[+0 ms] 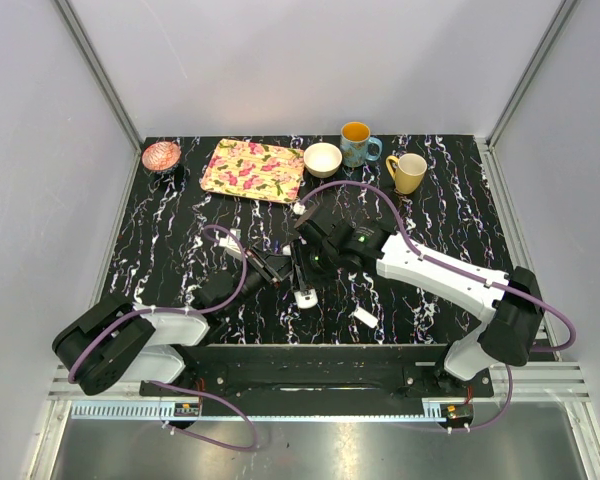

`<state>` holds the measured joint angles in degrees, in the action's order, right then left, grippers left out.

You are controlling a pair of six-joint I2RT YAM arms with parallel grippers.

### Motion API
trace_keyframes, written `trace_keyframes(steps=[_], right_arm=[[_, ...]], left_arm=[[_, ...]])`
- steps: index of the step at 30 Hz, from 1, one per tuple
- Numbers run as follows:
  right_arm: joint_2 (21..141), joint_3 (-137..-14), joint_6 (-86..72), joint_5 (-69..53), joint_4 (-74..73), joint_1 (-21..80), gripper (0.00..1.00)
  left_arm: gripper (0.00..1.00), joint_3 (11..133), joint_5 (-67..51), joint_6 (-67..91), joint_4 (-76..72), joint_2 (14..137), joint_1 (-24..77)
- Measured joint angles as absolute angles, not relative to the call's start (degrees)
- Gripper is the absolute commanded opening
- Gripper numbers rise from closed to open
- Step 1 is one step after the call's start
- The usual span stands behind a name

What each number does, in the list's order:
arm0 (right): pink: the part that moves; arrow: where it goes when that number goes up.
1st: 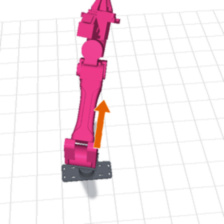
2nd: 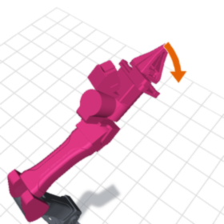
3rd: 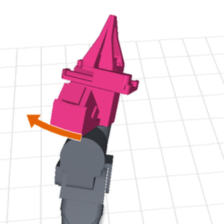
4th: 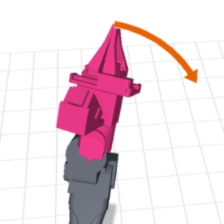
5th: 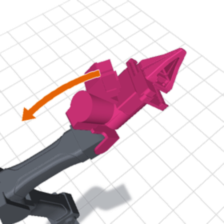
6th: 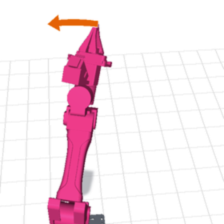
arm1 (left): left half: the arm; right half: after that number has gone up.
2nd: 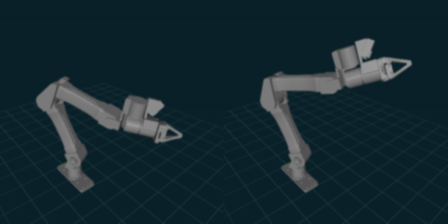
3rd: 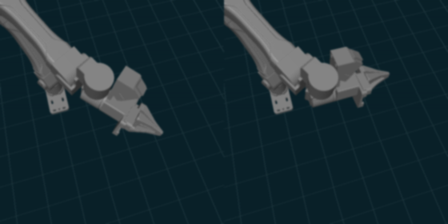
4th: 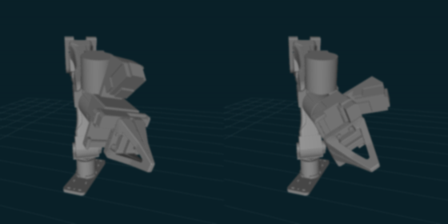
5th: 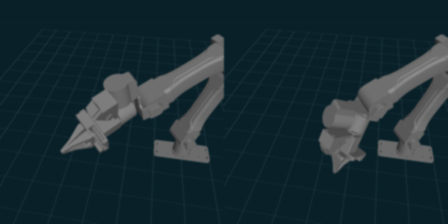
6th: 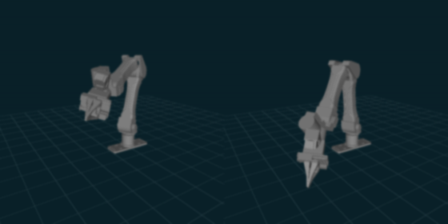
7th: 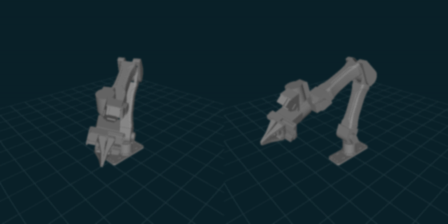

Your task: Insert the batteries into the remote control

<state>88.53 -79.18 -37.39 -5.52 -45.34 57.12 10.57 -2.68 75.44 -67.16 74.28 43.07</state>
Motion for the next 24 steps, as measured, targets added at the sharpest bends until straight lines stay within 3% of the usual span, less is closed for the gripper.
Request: trace_keyframes(steps=[24], right_arm=[[88.47, -79.85, -37.10, -5.15, -45.50, 57.12, 0.43]], left_arm=[[0.00, 10.35, -3.29, 75.85, -67.79, 74.22, 42.94]])
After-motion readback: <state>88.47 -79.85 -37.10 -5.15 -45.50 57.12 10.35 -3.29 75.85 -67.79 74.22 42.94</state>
